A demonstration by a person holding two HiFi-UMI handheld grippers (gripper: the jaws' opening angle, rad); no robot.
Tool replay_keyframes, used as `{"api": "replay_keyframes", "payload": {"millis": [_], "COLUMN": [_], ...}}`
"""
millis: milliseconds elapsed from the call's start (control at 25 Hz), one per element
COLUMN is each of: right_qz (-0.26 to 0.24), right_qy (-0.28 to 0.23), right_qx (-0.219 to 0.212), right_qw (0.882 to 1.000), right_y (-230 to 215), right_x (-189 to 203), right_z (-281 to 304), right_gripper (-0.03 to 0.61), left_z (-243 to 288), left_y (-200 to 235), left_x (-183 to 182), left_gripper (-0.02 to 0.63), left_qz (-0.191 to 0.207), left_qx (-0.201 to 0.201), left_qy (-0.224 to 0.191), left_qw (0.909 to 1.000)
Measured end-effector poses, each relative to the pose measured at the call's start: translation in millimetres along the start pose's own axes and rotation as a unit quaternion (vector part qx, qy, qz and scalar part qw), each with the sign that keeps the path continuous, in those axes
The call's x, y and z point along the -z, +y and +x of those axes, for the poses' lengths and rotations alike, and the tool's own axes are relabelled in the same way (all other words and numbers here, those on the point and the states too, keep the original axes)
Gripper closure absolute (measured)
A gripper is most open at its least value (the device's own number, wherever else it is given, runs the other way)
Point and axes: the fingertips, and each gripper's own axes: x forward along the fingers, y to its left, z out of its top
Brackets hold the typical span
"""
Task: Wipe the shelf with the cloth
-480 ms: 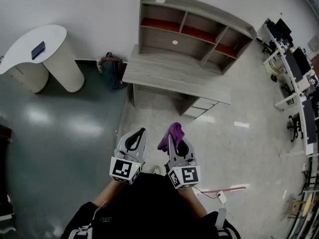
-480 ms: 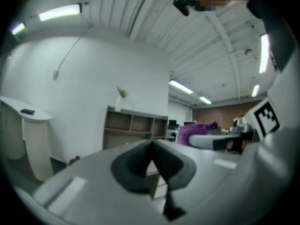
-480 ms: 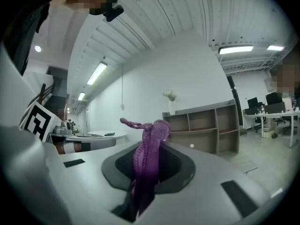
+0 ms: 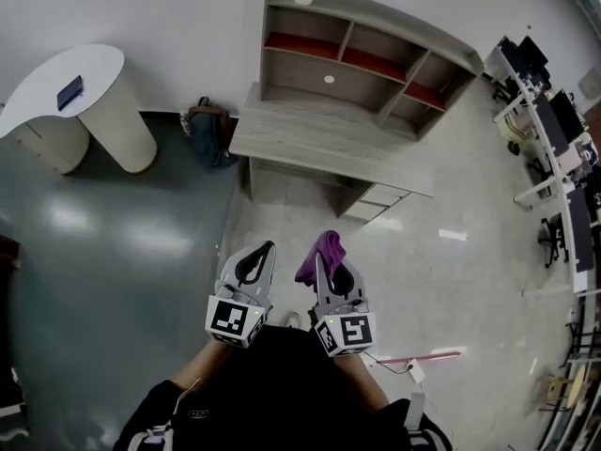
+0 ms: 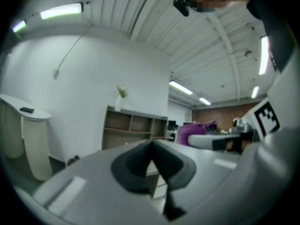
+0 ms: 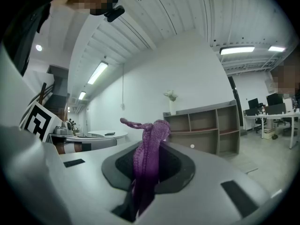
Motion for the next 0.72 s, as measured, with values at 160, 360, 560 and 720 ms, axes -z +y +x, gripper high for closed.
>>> {"api": "replay_keyframes", "payload": {"millis": [160, 360, 560, 720], "right_qz": [0.007, 0.006, -0.006, -0.012], "right_qy": [-0.005, -0.007, -0.004, 0.003], "right_qx": [0.002, 0.01, 0.018, 0.034], "right_qw": [1.0, 1.0, 1.0, 0.999], "right_y": [1, 13, 37, 54], "right_x": [-1, 1, 3, 7], "right_z": [4, 19, 41, 54], "right_gripper": [0.529, 0.528, 0.529, 0.529], "left_z": [-2, -9, -18, -27], "left_y": [7, 28, 58, 82], "left_x": [2, 0, 0, 2], "left_gripper": [0.609, 0.609, 0.609, 0.609], "left_qz": [-0.002, -0.005, -0.003, -0.004], "left_qx": [-0.004, -0.003, 0.003, 0.014], "left_qy": [0.003, 0.0, 0.001, 0.002], "left_qw": [1.0, 1.0, 1.0, 0.9999]}}
